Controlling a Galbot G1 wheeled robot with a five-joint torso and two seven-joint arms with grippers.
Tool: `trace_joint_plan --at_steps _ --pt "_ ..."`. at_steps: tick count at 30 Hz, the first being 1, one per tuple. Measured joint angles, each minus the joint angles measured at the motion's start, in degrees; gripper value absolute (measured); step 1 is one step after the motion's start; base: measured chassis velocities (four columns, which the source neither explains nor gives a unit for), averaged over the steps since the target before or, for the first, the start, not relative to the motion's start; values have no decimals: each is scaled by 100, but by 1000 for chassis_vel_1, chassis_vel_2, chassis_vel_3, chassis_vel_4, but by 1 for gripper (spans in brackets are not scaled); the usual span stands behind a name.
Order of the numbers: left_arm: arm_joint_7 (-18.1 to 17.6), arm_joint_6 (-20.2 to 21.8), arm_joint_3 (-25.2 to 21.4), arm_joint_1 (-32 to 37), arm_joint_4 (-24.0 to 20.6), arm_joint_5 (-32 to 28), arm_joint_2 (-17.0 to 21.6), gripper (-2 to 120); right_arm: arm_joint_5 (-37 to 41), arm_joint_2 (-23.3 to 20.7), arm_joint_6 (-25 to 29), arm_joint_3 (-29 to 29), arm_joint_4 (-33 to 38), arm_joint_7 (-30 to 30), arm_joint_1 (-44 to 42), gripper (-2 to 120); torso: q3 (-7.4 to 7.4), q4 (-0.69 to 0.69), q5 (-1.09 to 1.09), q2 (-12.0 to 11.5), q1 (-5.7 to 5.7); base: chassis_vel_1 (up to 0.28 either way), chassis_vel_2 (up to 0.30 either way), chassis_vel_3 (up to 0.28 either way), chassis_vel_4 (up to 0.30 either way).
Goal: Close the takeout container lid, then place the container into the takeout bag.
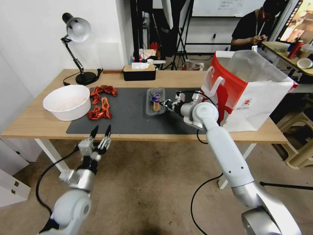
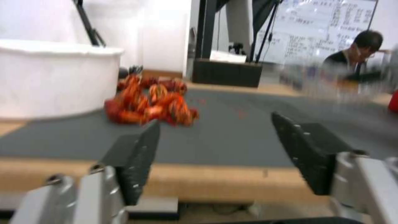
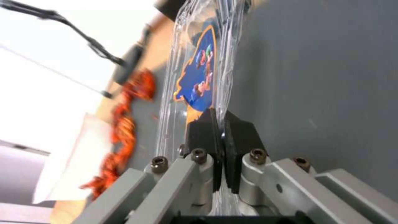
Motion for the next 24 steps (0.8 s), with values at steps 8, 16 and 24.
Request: trace_joint_plan --at_steps 8,16,24 --pt "-51 -242 84 300 56 232 -260 100 -1648 -941 1285 91 1456 -1102 11 0 0 -2 1 0 0 0 0 0 0" --pt "-56 -272 148 347 45 254 -335 100 -3465 -2205 2091 638 2280 -895 -87 0 -1 -2 2 0 -1 0 0 0 0" --pt "-91 -218 235 315 -31 227 -318 100 -3833 -2906 1668 1489 2672 78 -738 0 -1 -3 1 0 -1 0 0 0 0"
